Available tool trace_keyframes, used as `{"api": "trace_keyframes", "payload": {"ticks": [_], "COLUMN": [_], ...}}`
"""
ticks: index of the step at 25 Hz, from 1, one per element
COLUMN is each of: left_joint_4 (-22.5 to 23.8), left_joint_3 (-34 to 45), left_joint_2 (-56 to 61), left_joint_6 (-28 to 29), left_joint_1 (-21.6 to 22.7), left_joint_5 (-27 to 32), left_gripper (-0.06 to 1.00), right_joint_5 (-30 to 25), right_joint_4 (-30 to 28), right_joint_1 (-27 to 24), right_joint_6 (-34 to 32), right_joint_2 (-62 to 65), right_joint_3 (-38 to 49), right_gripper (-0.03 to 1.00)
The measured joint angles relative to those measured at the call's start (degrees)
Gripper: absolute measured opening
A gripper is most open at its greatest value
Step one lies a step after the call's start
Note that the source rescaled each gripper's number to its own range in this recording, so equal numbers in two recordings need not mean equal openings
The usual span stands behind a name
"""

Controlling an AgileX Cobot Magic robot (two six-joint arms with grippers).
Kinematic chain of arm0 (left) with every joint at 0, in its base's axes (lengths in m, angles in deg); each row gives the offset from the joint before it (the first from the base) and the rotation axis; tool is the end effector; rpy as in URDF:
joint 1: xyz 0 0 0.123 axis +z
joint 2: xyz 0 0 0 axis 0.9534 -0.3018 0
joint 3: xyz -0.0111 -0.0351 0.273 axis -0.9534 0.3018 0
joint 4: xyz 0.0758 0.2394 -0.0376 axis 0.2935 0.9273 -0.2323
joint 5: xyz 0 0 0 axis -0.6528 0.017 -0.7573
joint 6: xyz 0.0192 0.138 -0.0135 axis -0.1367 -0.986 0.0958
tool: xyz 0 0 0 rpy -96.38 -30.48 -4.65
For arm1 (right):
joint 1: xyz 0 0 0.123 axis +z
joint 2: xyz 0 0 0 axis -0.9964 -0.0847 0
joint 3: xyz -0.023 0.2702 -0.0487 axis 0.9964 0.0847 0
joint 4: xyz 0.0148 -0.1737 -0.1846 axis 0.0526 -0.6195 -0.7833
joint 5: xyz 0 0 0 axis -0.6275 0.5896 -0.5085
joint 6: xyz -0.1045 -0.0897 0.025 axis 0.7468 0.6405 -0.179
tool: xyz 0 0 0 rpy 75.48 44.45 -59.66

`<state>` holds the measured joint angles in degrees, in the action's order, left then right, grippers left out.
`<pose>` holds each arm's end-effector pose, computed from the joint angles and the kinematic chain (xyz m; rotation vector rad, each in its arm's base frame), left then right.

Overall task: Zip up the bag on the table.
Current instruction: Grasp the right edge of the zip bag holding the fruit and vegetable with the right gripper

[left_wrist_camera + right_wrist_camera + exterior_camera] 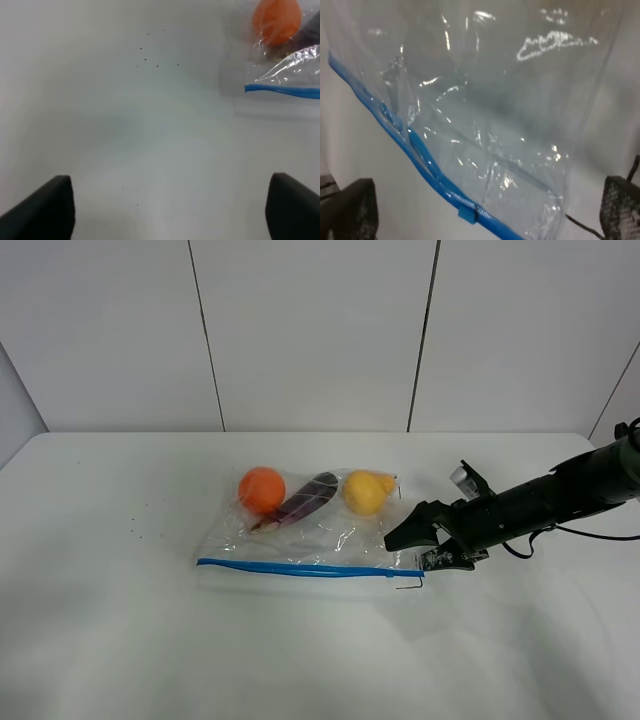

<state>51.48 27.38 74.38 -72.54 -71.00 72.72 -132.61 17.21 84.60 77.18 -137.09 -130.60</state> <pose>0.0508 0.0020 0.2560 -0.0001 2.0380 0.0388 0.3311 0.1062 0.0537 -0.1538 2.6897 1.2874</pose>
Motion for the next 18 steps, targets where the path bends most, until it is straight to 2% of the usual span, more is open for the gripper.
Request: {"api": "trace_keyframes", "payload": {"ticks": [18], "left_joint_4": [0.00], "left_joint_3": [0.00], "left_joint_2": [0.00], "left_joint_6": [0.00], "left_joint_1": [0.00], "left_joint_5": [0.00], "left_gripper": [1.00], "right_joint_5": [-3.02], "right_joint_4": [8.29], "right_joint_1": [0.00], "right_joint_6": [7.94], "right_joint_2": [-3.42], "right_joint_3": [-0.05], "right_gripper": [0.98]}}
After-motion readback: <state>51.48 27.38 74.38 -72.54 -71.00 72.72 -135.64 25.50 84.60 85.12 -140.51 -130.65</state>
